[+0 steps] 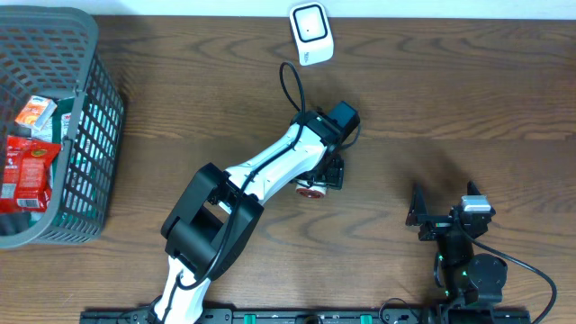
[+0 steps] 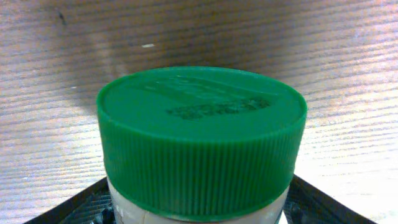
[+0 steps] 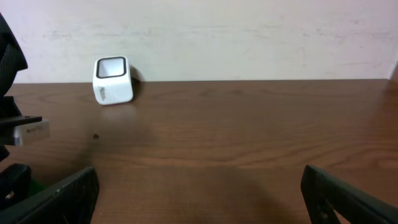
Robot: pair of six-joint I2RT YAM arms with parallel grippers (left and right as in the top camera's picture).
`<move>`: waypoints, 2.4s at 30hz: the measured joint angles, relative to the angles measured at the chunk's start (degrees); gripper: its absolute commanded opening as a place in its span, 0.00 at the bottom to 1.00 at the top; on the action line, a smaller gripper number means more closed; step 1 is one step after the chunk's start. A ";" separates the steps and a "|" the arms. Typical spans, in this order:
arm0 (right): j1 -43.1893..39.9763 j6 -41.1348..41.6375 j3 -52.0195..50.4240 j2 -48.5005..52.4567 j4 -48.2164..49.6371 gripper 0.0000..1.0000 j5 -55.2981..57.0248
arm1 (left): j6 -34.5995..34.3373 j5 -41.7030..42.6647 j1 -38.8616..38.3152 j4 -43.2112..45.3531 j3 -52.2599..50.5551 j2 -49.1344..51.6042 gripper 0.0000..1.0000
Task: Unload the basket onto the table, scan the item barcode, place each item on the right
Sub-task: 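Hold the jar lid under the scanner with the left gripper, then release the jar on the table center and withdraw the left gripper, then reach into the basket and grasp the red Hacks candy bag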
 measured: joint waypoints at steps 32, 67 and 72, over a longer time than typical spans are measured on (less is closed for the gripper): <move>0.00 0.00 0.00 0.00 0.00 0.99 0.00 | -0.92 -7.06 -1.53 0.81 0.28 -3.52 0.97; 0.00 0.00 0.00 0.07 0.00 0.99 0.02 | 12.96 -12.98 70.51 -26.16 34.62 -23.23 1.00; 0.00 0.00 0.00 0.07 0.02 0.99 0.02 | 14.14 -14.62 78.18 -23.98 27.41 -20.46 1.00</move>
